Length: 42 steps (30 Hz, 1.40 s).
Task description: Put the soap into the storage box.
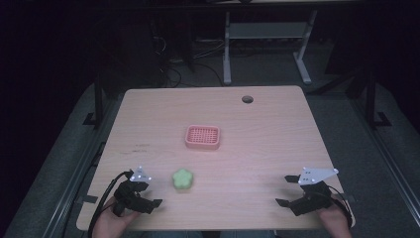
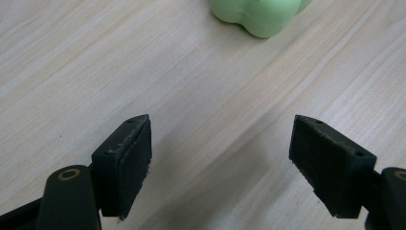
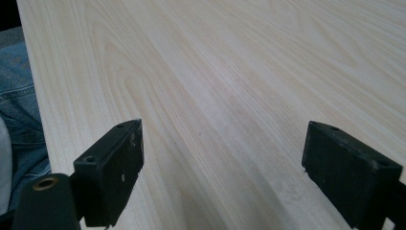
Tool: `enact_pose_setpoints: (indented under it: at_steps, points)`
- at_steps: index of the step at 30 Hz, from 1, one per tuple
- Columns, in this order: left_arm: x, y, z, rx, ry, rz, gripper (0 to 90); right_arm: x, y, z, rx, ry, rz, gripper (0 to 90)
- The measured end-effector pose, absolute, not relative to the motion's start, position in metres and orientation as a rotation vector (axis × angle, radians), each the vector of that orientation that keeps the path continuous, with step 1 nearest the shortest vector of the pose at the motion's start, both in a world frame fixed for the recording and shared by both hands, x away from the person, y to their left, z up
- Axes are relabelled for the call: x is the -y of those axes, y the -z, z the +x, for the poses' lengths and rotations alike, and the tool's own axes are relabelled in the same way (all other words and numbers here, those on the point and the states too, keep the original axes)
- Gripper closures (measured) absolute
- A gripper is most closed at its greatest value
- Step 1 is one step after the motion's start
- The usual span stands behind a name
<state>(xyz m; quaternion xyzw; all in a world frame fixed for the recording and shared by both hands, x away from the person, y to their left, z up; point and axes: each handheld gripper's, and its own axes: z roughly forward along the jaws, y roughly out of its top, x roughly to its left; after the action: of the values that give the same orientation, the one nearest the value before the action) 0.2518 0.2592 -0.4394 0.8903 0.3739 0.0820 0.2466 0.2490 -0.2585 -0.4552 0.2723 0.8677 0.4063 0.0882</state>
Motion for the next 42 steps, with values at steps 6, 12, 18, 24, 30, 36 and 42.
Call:
enact_pose_setpoints:
  at_steps: [6,12,18,24,30,36,42]
  points:
    - [-0.258,0.440,0.252,-1.026,-0.212,2.429,22.6,0.257,0.455,0.249,-2.585,-1.206,0.815,13.8]
    - [-0.257,0.440,0.253,-1.018,-0.213,2.430,22.6,0.258,0.455,0.249,-2.585,-1.205,0.805,13.8]
    - [-0.255,0.440,0.255,-1.012,-0.211,2.432,22.5,0.259,0.455,0.247,-2.585,-1.209,0.802,13.8]
    - [-0.250,0.439,0.254,-0.992,-0.213,2.434,21.9,0.258,0.455,0.246,-2.590,-1.204,0.817,13.8]
    - [-0.245,0.435,0.255,-0.971,-0.220,2.443,21.7,0.259,0.454,0.246,-2.590,-1.197,0.808,13.8]
    - [-0.238,0.427,0.257,-0.949,-0.221,2.458,21.6,0.260,0.455,0.246,-2.585,-1.200,0.822,13.8]
    - [-0.236,0.423,0.259,-0.942,-0.215,2.472,21.4,0.260,0.456,0.247,-2.581,-1.205,0.813,13.8]
